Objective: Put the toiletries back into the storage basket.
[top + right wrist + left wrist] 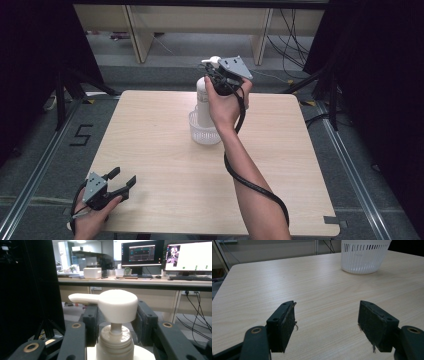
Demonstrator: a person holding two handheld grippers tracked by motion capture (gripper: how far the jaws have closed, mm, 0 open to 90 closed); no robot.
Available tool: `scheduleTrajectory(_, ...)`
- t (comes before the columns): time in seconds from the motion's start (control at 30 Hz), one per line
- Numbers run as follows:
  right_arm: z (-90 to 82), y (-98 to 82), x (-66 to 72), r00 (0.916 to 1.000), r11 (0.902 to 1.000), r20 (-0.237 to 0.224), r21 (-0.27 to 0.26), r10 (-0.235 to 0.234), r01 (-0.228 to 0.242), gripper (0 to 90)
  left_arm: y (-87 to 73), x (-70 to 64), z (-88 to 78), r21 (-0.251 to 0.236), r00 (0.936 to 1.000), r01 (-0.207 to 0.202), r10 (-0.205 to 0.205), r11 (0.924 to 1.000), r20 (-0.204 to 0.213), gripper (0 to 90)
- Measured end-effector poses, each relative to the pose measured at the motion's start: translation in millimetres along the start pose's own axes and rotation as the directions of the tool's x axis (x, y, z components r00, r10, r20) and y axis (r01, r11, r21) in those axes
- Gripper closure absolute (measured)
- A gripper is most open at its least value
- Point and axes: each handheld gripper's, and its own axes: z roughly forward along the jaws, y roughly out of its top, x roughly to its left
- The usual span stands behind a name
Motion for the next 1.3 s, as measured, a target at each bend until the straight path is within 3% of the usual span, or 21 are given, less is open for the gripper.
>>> scheduleTrajectory(0.77, 14.3, -10.5, -0.5, 0.9998, 0.9996, 0.010, 0.021, -0.017, 0.017, 60.1, 0.1, 0.1, 0.3, 0.001, 1.0000, 0.000, 0.000, 1.0000, 0.003, 29.6)
scheduleTrajectory(1.0, 17.4, -13.0, 0.4, 0.9999, 0.9995, 0.008, 0.032, -0.008, 0.008, 60.1, 0.0, 0.1, 0.2, 0.000, 1.0000, -0.002, 0.002, 1.0000, 0.004, 29.6)
scheduleTrajectory(1.03, 17.4, -13.6, 1.4, 0.9999, 0.9993, 0.010, 0.036, 0.011, -0.012, 60.1, 0.0, 0.2, 0.1, 0.000, 1.0000, -0.002, 0.002, 1.0000, 0.004, 29.6)
scheduleTrajectory(1.1, 18.5, -14.4, -0.2, 0.9998, 0.9994, 0.015, 0.032, -0.017, 0.016, 60.1, 0.0, 0.2, 0.1, 0.000, 1.0000, -0.001, 0.001, 1.0000, 0.003, 29.6)
scheduleTrajectory(1.3, 20.6, -17.2, 0.7, 0.9999, 0.9991, 0.012, 0.042, -0.011, 0.010, 60.1, 0.5, 0.4, -0.7, 0.012, 1.0000, -0.002, 0.002, 0.9999, -0.001, 29.6)
